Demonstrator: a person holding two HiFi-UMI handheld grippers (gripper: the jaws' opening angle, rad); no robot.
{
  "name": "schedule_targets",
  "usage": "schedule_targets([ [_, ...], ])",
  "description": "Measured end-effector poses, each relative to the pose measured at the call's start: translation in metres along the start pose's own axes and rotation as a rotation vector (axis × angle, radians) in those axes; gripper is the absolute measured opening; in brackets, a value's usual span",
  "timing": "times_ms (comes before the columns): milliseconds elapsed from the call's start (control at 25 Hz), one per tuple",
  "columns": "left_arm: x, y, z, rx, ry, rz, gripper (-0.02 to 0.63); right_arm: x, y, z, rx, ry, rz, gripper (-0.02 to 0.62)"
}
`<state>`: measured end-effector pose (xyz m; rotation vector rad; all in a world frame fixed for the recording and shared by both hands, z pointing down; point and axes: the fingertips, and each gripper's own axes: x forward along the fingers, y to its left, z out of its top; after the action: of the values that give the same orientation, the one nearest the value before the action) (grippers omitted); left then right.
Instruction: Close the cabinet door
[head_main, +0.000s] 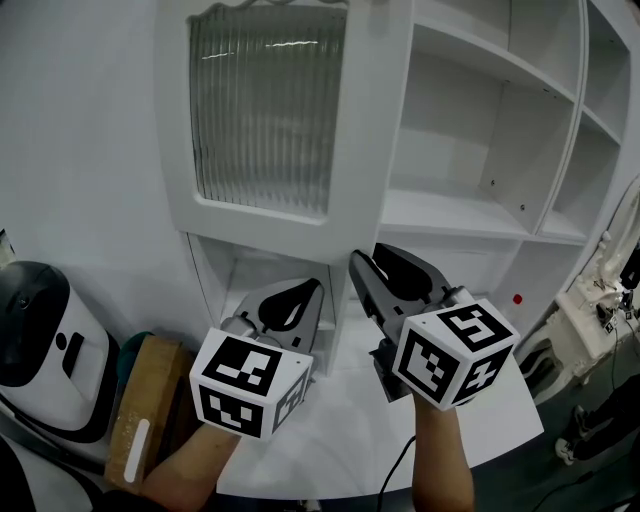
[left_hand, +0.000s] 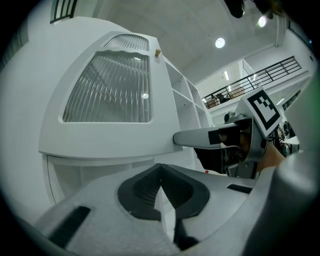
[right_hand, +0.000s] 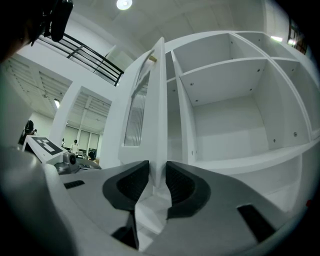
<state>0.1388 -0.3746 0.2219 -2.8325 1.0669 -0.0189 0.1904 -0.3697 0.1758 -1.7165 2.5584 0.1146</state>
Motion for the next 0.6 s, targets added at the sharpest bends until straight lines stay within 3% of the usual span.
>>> schedule_targets([
  [600, 0.029, 0.008, -0.003, -0.019, 0.007, 0.068, 0.011, 0.018, -0.024, -0.002, -0.034, 0.014, 0.029, 0.137],
])
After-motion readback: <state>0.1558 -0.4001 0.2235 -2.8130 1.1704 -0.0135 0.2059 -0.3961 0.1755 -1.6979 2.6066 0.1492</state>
